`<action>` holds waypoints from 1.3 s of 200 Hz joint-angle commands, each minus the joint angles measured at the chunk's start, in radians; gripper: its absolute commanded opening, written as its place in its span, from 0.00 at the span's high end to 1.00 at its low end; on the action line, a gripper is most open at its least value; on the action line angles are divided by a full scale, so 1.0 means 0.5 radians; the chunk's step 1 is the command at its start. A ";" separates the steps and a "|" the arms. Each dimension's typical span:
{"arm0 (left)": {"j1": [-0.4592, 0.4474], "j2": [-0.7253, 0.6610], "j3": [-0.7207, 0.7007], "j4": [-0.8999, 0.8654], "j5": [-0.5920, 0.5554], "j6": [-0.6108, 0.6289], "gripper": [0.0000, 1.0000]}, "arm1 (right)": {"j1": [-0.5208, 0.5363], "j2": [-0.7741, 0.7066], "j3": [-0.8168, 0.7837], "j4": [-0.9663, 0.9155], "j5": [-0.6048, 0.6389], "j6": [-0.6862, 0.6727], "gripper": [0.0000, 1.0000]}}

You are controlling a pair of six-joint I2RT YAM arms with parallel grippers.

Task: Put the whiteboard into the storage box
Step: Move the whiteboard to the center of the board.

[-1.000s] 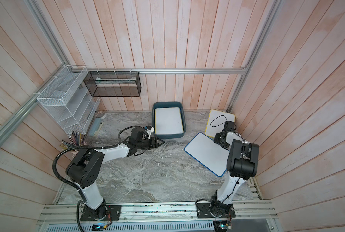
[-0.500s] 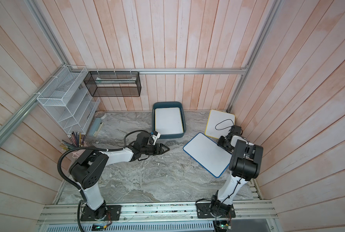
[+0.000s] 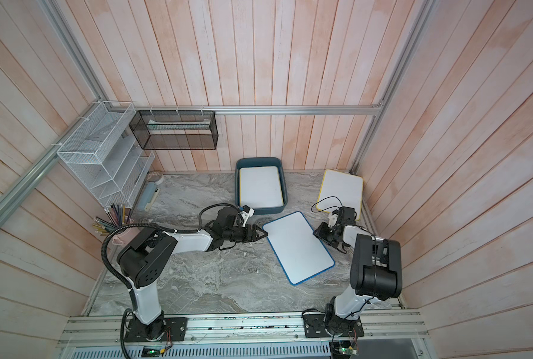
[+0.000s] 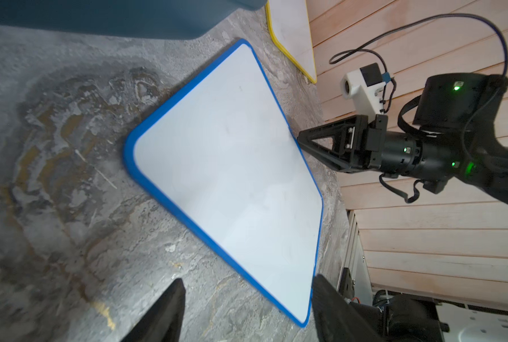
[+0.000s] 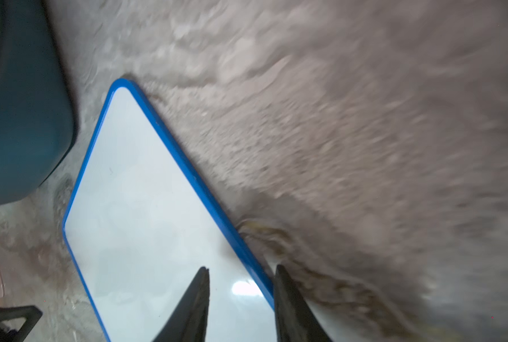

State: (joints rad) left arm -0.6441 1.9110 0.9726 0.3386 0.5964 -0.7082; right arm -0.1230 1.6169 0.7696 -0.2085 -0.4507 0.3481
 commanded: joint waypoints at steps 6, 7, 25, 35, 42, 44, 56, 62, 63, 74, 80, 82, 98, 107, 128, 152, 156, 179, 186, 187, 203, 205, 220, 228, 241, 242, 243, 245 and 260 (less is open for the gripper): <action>0.046 -0.093 -0.163 0.047 -0.103 -0.055 0.31 | 0.229 -0.021 -0.114 -0.123 -0.039 0.170 0.62; 0.049 -0.098 -0.169 0.047 -0.106 -0.057 0.31 | 0.239 -0.024 -0.118 -0.123 -0.040 0.176 0.62; 0.112 -0.209 -0.306 0.054 -0.179 -0.094 0.31 | 0.425 -0.084 -0.172 -0.125 -0.053 0.274 0.62; 0.149 -0.286 -0.404 0.059 -0.230 -0.113 0.31 | 0.517 -0.131 -0.223 -0.104 -0.059 0.344 0.62; 0.174 -0.347 -0.469 0.057 -0.267 -0.120 0.31 | 0.564 -0.159 -0.249 -0.096 -0.076 0.387 0.62; 0.180 -0.365 -0.488 0.052 -0.279 -0.122 0.31 | 0.576 -0.167 -0.256 -0.093 -0.080 0.401 0.62; 0.214 -0.478 -0.576 0.004 -0.349 -0.119 0.31 | 0.643 -0.229 -0.306 -0.064 -0.122 0.490 0.62; 0.225 -0.533 -0.614 -0.029 -0.379 -0.112 0.31 | 0.676 -0.265 -0.331 -0.037 -0.141 0.540 0.62; 0.228 -0.541 -0.620 -0.034 -0.384 -0.112 0.31 | 0.682 -0.270 -0.334 -0.032 -0.146 0.545 0.62; 0.244 -0.633 -0.682 -0.088 -0.433 -0.100 0.30 | 0.749 -0.325 -0.371 0.024 -0.195 0.640 0.62; 0.251 -0.674 -0.709 -0.104 -0.451 -0.098 0.30 | 0.781 -0.344 -0.384 0.058 -0.226 0.681 0.62; 0.253 -0.685 -0.720 -0.106 -0.457 -0.096 0.31 | 0.797 -0.348 -0.387 0.069 -0.229 0.694 0.62; 0.269 -0.723 -0.761 -0.161 -0.461 -0.074 0.31 | 0.835 -0.345 -0.369 0.063 -0.267 0.698 0.62; 0.278 -0.717 -0.754 -0.227 -0.455 -0.055 0.30 | 0.824 -0.337 -0.339 0.024 -0.235 0.651 0.62; 0.306 -0.729 -0.709 -0.425 -0.407 -0.029 0.31 | 0.763 -0.264 -0.244 -0.091 -0.215 0.470 0.62; 0.306 -0.843 -0.690 -0.647 -0.332 0.042 0.31 | 0.710 -0.143 -0.105 -0.270 -0.266 0.238 0.61; 0.306 -0.863 -0.686 -0.688 -0.331 0.059 0.31 | 0.708 -0.117 -0.079 -0.310 -0.259 0.208 0.61; 0.306 -0.907 -0.664 -0.886 -0.269 0.116 0.31 | 0.709 0.016 0.048 -0.457 -0.277 0.053 0.60; 0.306 -0.906 -0.677 -0.897 -0.221 0.111 0.31 | 0.711 0.040 0.067 -0.469 -0.301 0.029 0.60; 0.306 -0.905 -0.679 -0.896 -0.214 0.110 0.31 | 0.710 0.041 0.069 -0.471 -0.303 0.025 0.60; 0.303 -0.895 -0.751 -0.836 -0.084 0.089 0.31 | 0.712 0.077 0.086 -0.468 -0.345 -0.007 0.60; 0.302 -0.892 -0.758 -0.832 -0.070 0.086 0.31 | 0.711 0.083 0.088 -0.469 -0.350 -0.012 0.60; 0.294 -0.854 -0.781 -0.813 -0.018 0.085 0.31 | 0.719 0.132 0.098 -0.468 -0.388 -0.040 0.59; 0.288 -0.826 -0.773 -0.805 -0.002 0.088 0.31 | 0.736 0.154 0.099 -0.453 -0.404 -0.043 0.59; 0.279 -0.781 -0.753 -0.789 0.007 0.079 0.31 | 0.770 0.177 0.098 -0.429 -0.425 -0.034 0.59; 0.278 -0.778 -0.752 -0.787 0.009 0.077 0.31 | 0.772 0.179 0.099 -0.426 -0.424 -0.034 0.59; 0.277 -0.775 -0.749 -0.784 0.009 0.077 0.31 | 0.774 0.180 0.097 -0.423 -0.426 -0.032 0.59; 0.274 -0.771 -0.749 -0.777 0.010 0.074 0.31 | 0.778 0.181 0.096 -0.417 -0.425 -0.029 0.59; 0.269 -0.727 -0.761 -0.686 0.006 0.059 0.30 | 0.801 0.181 0.067 -0.347 -0.466 0.013 0.59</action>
State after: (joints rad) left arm -0.5022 1.5127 0.5999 -0.0444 0.5694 -0.6838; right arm 0.2520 1.6775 0.8200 -0.3820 -0.6621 0.3622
